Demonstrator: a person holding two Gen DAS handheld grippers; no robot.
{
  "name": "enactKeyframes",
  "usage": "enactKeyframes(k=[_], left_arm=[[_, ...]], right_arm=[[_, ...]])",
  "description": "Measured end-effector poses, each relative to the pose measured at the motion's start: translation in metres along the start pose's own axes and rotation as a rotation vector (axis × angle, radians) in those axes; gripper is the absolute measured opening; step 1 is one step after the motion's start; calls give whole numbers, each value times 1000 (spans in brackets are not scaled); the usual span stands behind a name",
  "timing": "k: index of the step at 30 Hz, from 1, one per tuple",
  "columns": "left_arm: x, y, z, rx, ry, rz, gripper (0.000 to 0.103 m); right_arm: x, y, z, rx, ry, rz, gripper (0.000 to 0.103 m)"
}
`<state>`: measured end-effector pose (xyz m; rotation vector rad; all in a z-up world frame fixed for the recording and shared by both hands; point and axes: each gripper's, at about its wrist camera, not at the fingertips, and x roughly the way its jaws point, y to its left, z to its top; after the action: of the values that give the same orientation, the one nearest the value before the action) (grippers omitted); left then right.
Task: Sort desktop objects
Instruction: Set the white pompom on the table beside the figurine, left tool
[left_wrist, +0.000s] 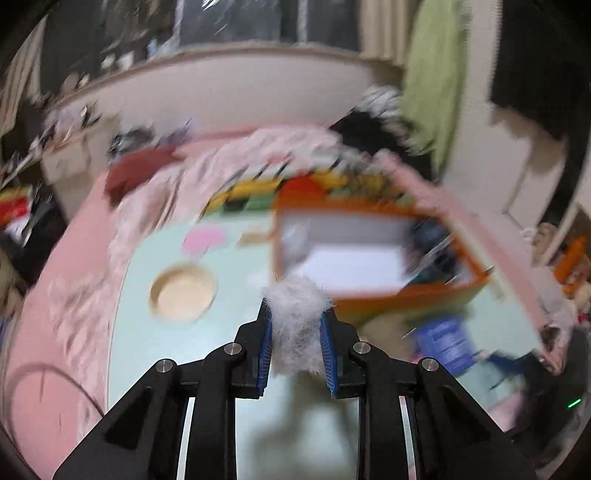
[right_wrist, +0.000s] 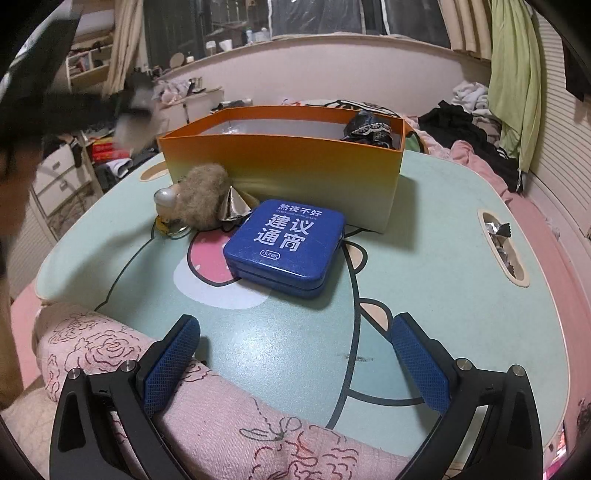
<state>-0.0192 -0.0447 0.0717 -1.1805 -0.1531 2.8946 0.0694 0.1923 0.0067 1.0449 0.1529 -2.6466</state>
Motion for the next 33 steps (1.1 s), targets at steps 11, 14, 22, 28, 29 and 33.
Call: enactKeyframes(k=[11,14,22,28,29,33], left_arm=[[10,-6,-21,-121,-5,-156,78],[-9,-2,-31,-117,-74,-89,81],[4,-51,-105,134,-31,67,94],[1,-59,-105,138,-57,100,100],[1,-56,-105,125,-51,93,101],[3,-55,-104,114,-45,80,101]], right_arm=[[0,0,0,1,-1,-1,103],[0,0,-1,1,-1,-1,103],[1,0,-1,-3,-2,-6,103],[1,0,1,-1,-5,-6,103],[1,0,1,-3,-4,-8,103],[0,1,0,0,-7,-7,103]])
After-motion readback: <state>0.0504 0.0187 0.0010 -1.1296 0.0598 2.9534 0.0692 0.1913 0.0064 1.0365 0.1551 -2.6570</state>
